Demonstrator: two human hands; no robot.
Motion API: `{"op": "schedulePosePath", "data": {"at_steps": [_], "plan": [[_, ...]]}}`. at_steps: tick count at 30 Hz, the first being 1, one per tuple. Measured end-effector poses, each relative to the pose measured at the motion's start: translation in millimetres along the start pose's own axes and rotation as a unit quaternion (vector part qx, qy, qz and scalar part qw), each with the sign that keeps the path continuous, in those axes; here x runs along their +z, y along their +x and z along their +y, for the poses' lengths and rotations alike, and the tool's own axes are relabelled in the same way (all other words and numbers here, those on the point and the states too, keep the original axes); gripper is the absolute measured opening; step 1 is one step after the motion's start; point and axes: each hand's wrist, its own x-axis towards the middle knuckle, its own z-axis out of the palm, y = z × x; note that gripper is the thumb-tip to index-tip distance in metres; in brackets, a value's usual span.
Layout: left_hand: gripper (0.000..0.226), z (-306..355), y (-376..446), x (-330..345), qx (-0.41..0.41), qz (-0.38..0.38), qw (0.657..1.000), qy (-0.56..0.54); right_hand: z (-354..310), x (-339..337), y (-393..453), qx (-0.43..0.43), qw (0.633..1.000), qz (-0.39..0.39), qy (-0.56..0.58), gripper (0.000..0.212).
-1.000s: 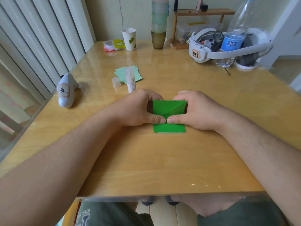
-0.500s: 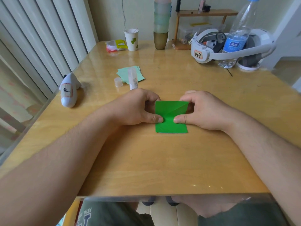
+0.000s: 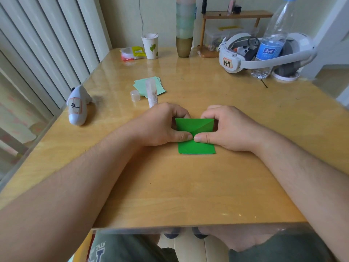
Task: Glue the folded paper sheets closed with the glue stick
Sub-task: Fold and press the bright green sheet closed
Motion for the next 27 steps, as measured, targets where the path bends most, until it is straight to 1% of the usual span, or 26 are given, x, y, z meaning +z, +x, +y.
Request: {"op": "schedulePosePath", "data": {"at_steps": [8,14,21,27], "plan": [[0.016,-13.6,-6.0,-10.2,-0.024,0.007,0.999,-0.020,6.1,-6.4,-3.1,0.020,1.000,0.003,-0.004,0.022],[0.016,-10.9,-3.3,-7.6,-0.024,0.017,1.000,-0.002,6.3,-5.9,-2.4,0.025,1.000,0.002,0.000,0.024],[0.017,-1.9,3.8,0.3,-0.001,0.022,0.999,0.026,0.1,2.2,4.6,0.006,1.000,0.024,-0.018,0.028],[0.016,-2.7,4.4,1.3,-0.006,0.028,0.999,0.024,-2.3,1.9,5.5,0.000,0.999,0.016,-0.035,0.030]]}}
